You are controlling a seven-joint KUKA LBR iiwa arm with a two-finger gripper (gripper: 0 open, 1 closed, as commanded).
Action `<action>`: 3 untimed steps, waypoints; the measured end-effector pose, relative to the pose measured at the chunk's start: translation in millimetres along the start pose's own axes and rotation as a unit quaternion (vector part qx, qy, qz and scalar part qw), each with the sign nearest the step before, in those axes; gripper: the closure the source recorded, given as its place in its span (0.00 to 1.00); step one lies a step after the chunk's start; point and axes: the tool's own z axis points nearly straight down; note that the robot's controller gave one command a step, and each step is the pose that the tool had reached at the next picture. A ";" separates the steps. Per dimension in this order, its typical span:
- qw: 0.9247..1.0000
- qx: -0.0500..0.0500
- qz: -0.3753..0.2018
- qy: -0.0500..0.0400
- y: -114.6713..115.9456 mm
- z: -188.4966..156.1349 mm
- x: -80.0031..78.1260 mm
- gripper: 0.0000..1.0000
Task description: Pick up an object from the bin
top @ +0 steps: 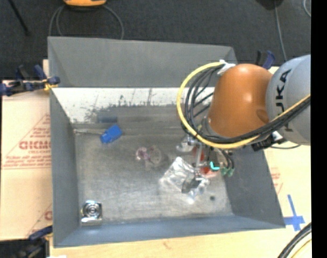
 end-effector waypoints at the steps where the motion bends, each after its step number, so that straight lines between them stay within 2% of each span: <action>1: 1.000 0.000 -0.019 -0.006 -18.2 120.1 -67.1 0.00; 2: 0.999 -0.001 0.035 -0.003 -7.4 103.1 -17.5 0.00; 3: 0.996 -0.001 0.091 -0.002 -51.9 87.2 42.1 0.00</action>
Offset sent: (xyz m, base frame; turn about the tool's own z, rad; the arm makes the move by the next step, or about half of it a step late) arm 0.0696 -0.0186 -0.1343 -0.0390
